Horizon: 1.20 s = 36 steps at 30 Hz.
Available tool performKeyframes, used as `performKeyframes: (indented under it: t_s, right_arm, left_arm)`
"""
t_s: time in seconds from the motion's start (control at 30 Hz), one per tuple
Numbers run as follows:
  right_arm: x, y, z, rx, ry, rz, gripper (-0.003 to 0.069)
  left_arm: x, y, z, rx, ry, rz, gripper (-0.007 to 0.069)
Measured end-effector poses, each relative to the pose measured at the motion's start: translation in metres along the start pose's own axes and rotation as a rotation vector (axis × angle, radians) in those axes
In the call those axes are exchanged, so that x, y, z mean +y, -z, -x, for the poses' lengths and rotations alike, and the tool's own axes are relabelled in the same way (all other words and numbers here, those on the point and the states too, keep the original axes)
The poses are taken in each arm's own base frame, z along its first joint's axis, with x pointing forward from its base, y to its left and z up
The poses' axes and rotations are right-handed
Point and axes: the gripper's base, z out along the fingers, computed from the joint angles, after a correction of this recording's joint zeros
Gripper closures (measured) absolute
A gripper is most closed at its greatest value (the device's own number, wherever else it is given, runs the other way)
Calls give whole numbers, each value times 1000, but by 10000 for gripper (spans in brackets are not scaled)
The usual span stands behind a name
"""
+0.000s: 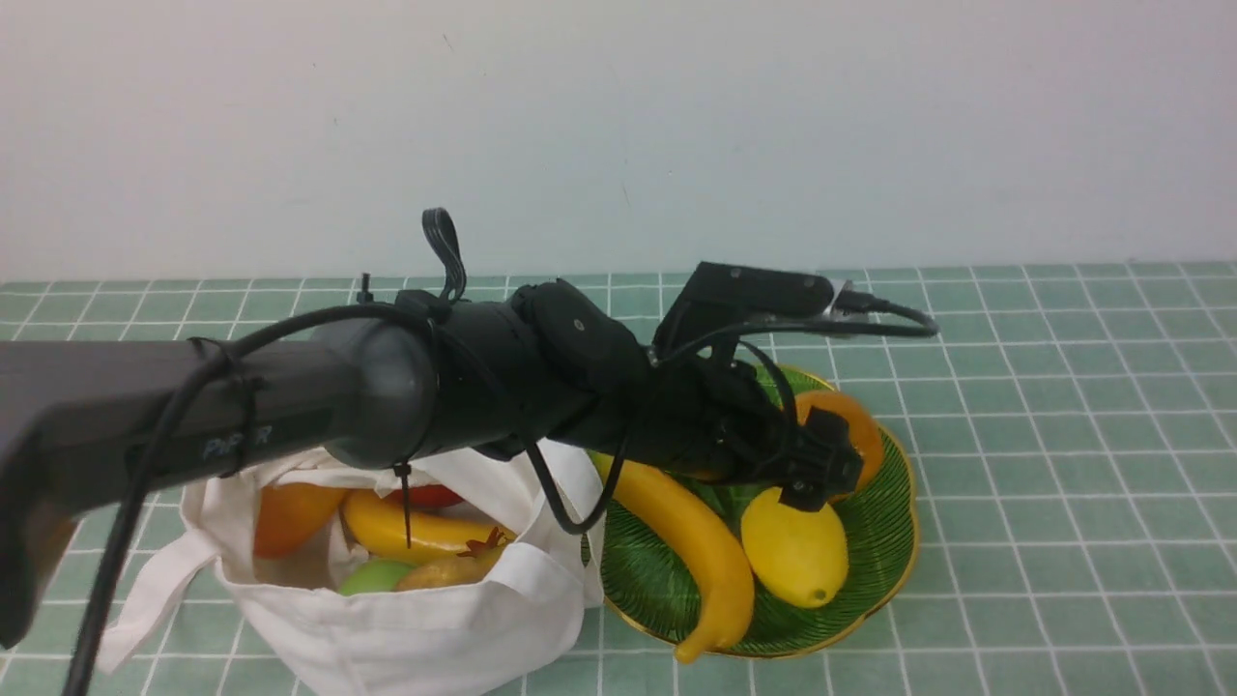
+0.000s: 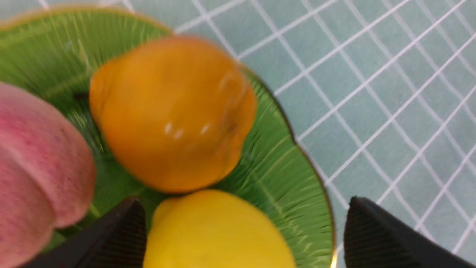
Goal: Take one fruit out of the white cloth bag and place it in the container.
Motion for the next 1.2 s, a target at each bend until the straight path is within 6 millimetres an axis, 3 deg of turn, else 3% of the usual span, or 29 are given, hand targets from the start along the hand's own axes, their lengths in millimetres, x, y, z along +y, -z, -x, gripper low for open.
performKeyframes:
  t_s: [0.1,0.13,0.23,0.27,0.43,0.47,0.57,0.6,0.77,1.0,1.2]
  right_arm:
    - [0,0,0,0,0,0,674]
    - [0,0,0,0,0,0,674]
    - [0,0,0,0,0,0,674]
    - [0,0,0,0,0,0,674]
    - [0,0,0,0,0,0,674]
    - [0,0,0,0,0,0,674]
    - [0,0,0,0,0,0,674]
    - [0,0,0,0,0,0,674]
    - [0,0,0,0,0,0,674]
    - [0,0,0,0,0,0,674]
    - [0,0,0,0,0,0,674]
  left_arm:
    - [-7,31,19,-75,-39,5,137]
    - [-10,54,30,-127,-64,13,281]
    - [-18,101,47,-212,-138,24,494]
    - [-22,126,53,-249,-169,28,567]
    - [-34,219,60,-385,-194,69,629]
    - [-34,226,60,-395,-195,77,630]
    - [-36,273,48,-470,-206,160,632]
    - [-35,296,35,-504,-191,216,632]
    - [-31,326,-4,-531,-165,324,632]
    - [-33,338,-60,-550,-91,331,632]
    - [-39,348,-78,-551,-99,324,632]
